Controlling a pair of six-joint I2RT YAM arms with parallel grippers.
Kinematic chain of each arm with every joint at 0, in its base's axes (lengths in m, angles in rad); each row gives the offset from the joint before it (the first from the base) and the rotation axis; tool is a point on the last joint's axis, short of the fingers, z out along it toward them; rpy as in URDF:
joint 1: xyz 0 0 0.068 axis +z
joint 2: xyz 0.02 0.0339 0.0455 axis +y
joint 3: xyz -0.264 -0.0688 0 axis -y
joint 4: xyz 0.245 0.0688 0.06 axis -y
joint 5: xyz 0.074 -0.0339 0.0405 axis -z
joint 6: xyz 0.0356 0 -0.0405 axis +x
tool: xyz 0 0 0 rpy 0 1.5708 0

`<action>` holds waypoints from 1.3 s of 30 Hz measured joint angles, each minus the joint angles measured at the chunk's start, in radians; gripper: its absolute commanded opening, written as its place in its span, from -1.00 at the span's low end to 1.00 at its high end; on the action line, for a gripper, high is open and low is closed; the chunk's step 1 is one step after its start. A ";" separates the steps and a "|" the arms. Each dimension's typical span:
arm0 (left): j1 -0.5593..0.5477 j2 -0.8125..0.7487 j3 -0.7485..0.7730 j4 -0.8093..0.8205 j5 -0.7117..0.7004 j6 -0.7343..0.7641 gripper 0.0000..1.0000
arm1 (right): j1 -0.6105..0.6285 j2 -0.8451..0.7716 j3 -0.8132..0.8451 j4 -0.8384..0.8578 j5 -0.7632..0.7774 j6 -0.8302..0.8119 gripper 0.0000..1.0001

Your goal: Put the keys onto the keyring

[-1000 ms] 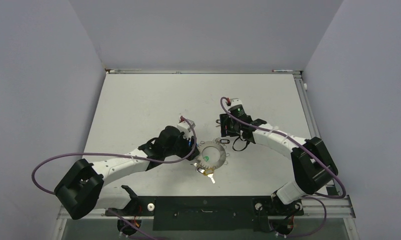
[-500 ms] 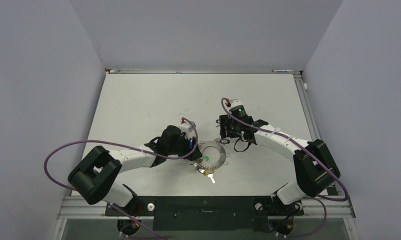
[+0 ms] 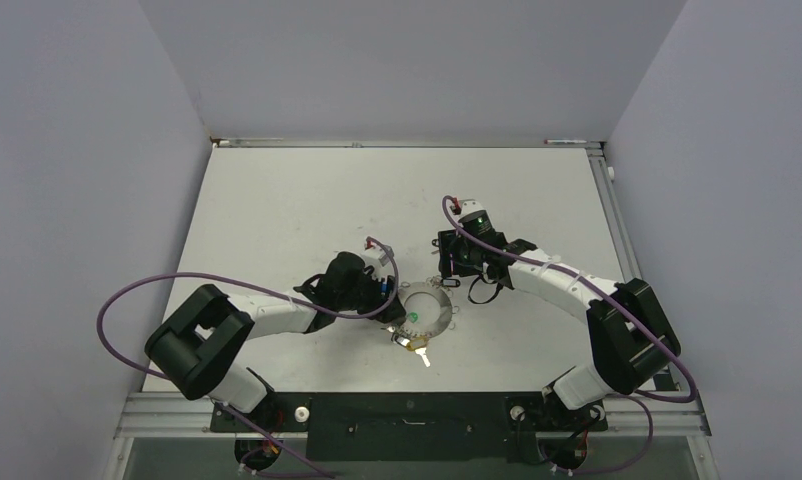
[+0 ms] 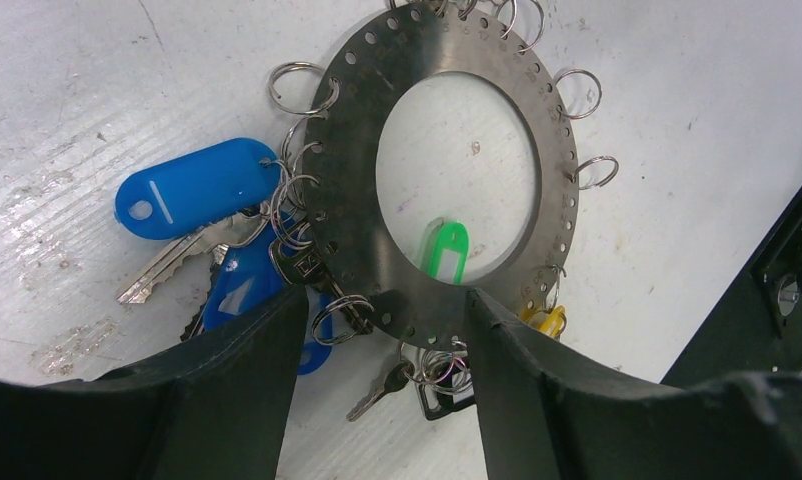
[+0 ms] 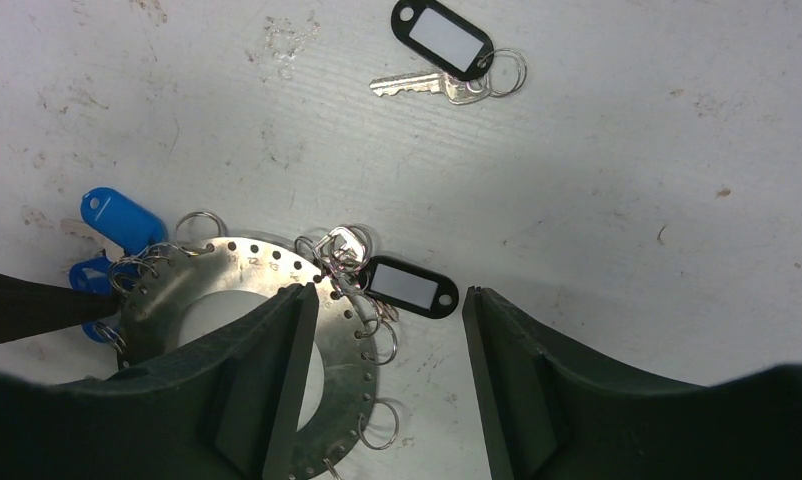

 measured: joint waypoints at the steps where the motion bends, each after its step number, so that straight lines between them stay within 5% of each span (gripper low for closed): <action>1: 0.000 0.000 0.000 0.001 0.000 0.001 0.06 | 0.000 0.000 0.000 0.000 0.000 0.000 0.14; 13: -0.012 -0.045 -0.014 -0.049 -0.006 0.006 -0.25 | 0.001 0.000 -0.001 -0.007 -0.001 0.000 0.14; 39: -0.042 -0.063 -0.018 -0.074 -0.056 0.025 -0.49 | 0.008 0.000 -0.001 -0.007 -0.007 0.000 0.13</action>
